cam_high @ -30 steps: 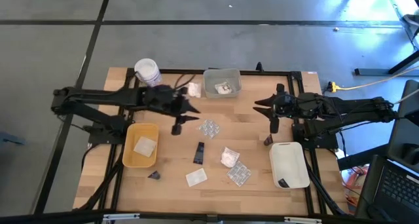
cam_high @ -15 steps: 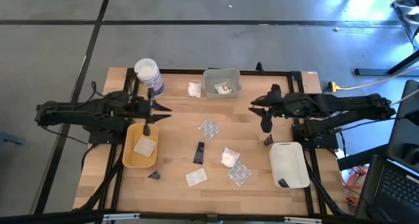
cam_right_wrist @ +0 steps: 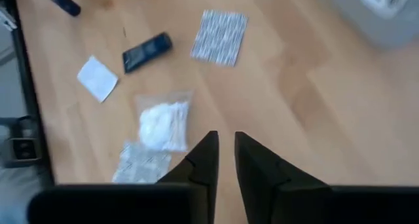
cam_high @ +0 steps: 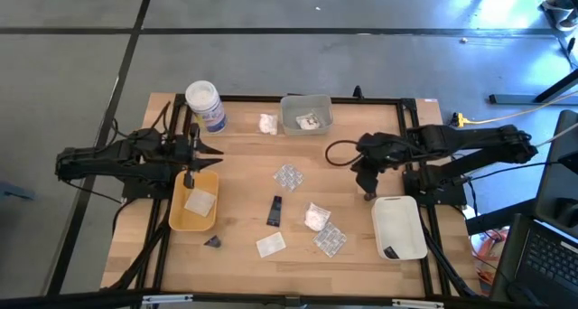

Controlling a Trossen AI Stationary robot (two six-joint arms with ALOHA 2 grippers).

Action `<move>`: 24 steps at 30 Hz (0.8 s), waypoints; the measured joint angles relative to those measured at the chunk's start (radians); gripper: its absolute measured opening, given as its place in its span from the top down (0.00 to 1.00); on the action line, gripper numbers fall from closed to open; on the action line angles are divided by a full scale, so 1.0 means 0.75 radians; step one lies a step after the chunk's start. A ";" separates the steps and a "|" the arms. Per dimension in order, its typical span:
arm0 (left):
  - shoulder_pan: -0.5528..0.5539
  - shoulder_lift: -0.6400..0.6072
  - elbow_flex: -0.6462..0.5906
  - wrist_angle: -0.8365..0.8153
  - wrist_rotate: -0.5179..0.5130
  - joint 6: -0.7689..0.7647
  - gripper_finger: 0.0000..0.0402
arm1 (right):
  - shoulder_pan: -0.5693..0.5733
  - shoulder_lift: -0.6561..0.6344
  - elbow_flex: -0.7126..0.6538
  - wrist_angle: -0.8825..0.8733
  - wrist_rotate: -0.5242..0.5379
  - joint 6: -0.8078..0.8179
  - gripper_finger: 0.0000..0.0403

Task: Pick & Place Travel size toiletries
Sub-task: Put the blue shaving cream into the white bin

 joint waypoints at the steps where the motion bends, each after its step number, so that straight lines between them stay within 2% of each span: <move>1: 0.000 0.001 0.000 -0.004 0.000 0.000 0.80 | 0.000 0.000 0.010 -0.023 -0.021 0.028 0.88; 7: 0.000 0.002 0.000 -0.008 0.000 0.000 0.79 | 0.000 0.000 0.076 -0.176 -0.108 0.218 0.91; 16: 0.000 0.002 0.000 -0.009 0.000 0.000 0.79 | 0.000 0.010 0.149 -0.413 -0.082 0.503 0.95; 19: 0.000 0.003 0.000 -0.009 0.000 0.000 0.79 | 0.000 0.041 0.149 -0.505 -0.080 0.568 0.99; 24: 0.000 0.003 0.000 -0.009 0.000 0.000 0.79 | 0.012 0.138 0.149 -0.603 -0.118 0.613 0.97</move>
